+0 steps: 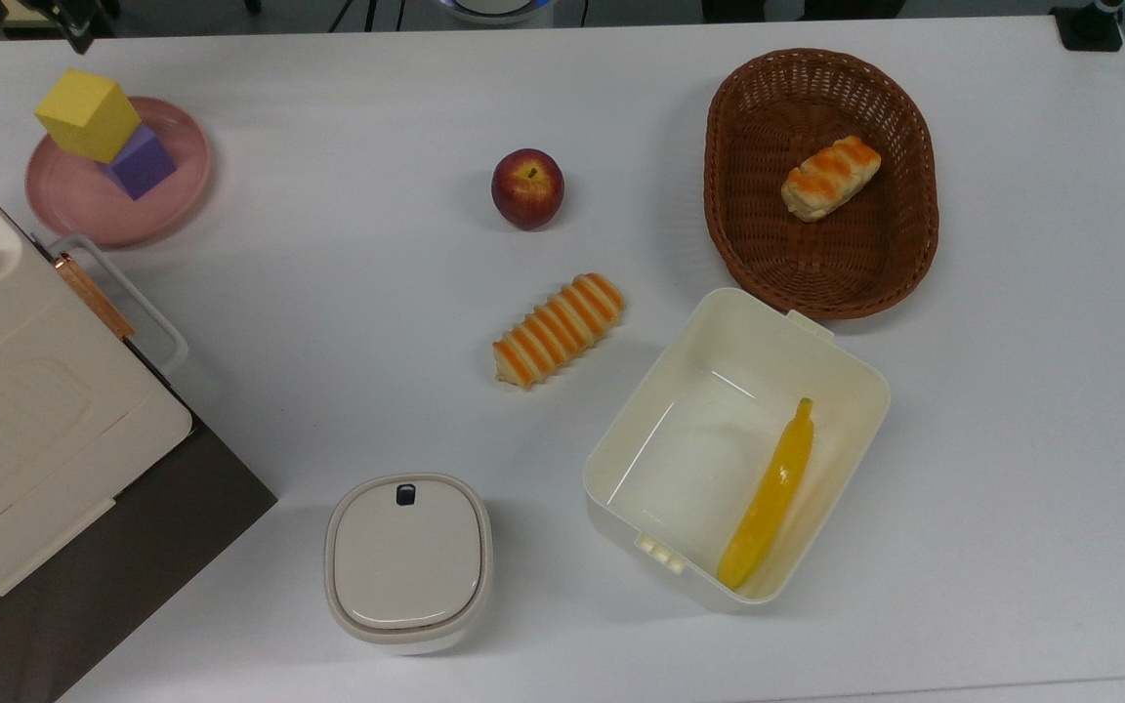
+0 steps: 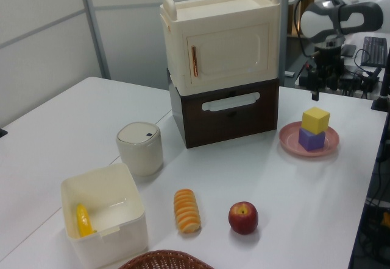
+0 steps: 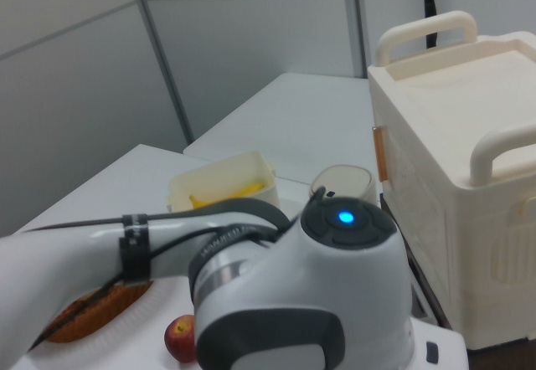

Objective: Put the yellow cube on the table
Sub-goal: 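Move the gripper over the pink plate toward the yellow cube, then lower the gripper and grasp the yellow cube atop the purple cube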

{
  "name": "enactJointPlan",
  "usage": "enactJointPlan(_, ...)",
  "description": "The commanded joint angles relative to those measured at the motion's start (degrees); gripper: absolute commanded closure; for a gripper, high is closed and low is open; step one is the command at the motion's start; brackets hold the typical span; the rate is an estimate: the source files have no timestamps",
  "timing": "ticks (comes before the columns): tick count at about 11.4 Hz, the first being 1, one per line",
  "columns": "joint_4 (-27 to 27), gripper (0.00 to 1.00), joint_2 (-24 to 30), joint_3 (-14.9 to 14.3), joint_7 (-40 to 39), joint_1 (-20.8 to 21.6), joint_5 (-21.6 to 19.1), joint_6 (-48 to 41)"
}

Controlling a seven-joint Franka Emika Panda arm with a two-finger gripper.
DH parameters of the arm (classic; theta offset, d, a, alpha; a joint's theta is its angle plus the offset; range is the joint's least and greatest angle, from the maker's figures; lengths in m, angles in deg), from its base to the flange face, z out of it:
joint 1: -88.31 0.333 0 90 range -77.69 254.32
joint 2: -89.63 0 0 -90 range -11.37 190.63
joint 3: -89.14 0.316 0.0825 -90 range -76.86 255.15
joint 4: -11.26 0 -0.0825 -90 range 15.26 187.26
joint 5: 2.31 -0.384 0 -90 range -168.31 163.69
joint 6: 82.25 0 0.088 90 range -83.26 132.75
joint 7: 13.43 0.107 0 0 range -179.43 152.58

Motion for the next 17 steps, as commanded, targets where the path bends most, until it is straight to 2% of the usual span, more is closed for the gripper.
enactJointPlan(1, 4.8, 0.0, 0.4, 0.1, -0.2, -0.1, 0.6, 4.2)
enactJointPlan(4, 7.6, 0.0, -1.1, 0.1, 0.3, -0.1, 0.5, 7.5)
enactJointPlan(8, 7.5, 0.02, -3.0, 0.2, 0.3, 0.0, 0.5, 9.7)
enactJointPlan(9, 7.4, 0.25, -3.2, 0.3, 0.3, 0.4, 0.5, 10.0)
enactJointPlan(11, 7.1, 0.5, -3.2, 0.4, 0.0, 0.6, 0.4, 10.0)
enactJointPlan(12, 6.5, 0.55, -2.9, 0.4, -0.2, 0.6, 0.5, 9.1)
enactJointPlan(14, 3.4, 0.55, -1.8, 1.0, -0.2, 0.9, 0.6, 4.5)
enactJointPlan(17, 1.5, 0.53, -1.5, 5.5, 4.0, 6.0, 0.7, 3.5)
